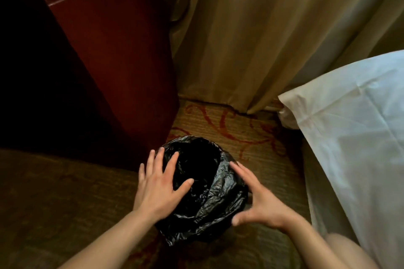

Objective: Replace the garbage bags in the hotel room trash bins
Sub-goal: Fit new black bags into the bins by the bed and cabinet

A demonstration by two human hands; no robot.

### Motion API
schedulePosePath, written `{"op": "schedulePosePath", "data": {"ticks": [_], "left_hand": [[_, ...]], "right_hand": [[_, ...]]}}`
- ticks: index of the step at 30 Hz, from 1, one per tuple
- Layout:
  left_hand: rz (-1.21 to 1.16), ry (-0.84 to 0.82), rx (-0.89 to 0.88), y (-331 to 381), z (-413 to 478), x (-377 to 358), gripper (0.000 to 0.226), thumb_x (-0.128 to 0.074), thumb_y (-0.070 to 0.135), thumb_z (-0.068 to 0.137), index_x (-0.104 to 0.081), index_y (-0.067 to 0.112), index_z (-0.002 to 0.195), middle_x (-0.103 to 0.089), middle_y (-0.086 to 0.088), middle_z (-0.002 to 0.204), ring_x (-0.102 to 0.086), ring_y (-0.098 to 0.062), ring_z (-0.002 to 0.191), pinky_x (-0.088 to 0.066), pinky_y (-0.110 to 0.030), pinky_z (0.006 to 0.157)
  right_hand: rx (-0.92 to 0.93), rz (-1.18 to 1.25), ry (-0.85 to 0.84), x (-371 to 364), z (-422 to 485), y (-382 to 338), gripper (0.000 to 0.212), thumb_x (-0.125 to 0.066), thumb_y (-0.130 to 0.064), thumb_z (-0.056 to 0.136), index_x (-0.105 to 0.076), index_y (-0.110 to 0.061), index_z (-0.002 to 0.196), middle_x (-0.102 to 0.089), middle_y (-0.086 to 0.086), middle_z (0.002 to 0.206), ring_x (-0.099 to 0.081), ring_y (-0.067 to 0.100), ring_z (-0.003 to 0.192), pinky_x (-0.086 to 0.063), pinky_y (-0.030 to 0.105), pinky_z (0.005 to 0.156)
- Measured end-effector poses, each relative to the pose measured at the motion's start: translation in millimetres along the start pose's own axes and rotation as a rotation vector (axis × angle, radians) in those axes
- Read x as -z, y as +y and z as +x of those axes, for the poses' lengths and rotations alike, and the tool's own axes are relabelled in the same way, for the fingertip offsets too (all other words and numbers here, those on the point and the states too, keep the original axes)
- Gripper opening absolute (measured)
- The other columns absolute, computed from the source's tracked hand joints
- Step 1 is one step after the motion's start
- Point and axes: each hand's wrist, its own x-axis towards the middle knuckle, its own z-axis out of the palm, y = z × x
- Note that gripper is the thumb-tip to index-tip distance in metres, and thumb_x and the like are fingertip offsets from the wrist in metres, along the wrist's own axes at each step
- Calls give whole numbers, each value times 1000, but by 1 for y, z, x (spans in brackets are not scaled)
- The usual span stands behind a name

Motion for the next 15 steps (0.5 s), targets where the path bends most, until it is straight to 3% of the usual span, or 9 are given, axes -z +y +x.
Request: {"op": "schedulePosePath", "data": {"ticks": [2, 5, 7, 9, 12, 15], "left_hand": [[39, 12, 10, 1, 1, -2, 93, -7, 85, 77, -1, 37, 157, 11, -3, 166, 22, -21, 151, 2, -45, 123], [33, 34, 14, 2, 1, -4, 91, -8, 83, 80, -3, 35, 157, 8, -3, 167, 19, -21, 151, -1, -44, 123], [33, 41, 15, 1, 0, -5, 89, -10, 81, 82, -5, 34, 157, 5, -4, 167, 17, -20, 152, -4, -44, 124], [34, 47, 17, -1, 0, -6, 89, -10, 80, 82, -7, 33, 158, 2, -4, 167, 15, -20, 152, -6, -44, 123], [13, 62, 16, -1, 2, -7, 89, -12, 80, 83, -9, 32, 158, 1, -4, 167, 13, -20, 152, -8, -45, 123], [19, 59, 20, 0, 3, -8, 88, -12, 79, 83, -8, 31, 158, 3, -3, 167, 15, -18, 152, -8, -44, 123]], "right_hand": [[51, -275, 148, -14, 8, -1, 101, -86, -38, 70, -25, -55, 149, -35, -18, 146, -31, 0, 139, -30, 20, 110], [142, -260, 415, -20, 18, 8, 71, -69, 3, 78, -55, -42, 133, -64, -18, 110, -58, -5, 105, -43, 10, 86], [3, 2, 443, -12, 16, 16, 56, -64, 14, 79, -75, -30, 111, -74, -14, 104, -66, -1, 104, -50, 13, 85], [-200, 288, 365, -6, 9, 23, 43, -59, 17, 83, -80, -17, 96, -78, 1, 96, -72, 17, 98, -56, 22, 76], [-460, 708, 280, 0, 11, 40, 31, -46, 20, 88, -71, 7, 101, -73, 26, 102, -71, 34, 89, -59, 35, 69], [-661, 991, 277, -4, 24, 52, 30, -35, 14, 88, -63, 4, 95, -66, 28, 100, -67, 35, 84, -58, 42, 70]]}}
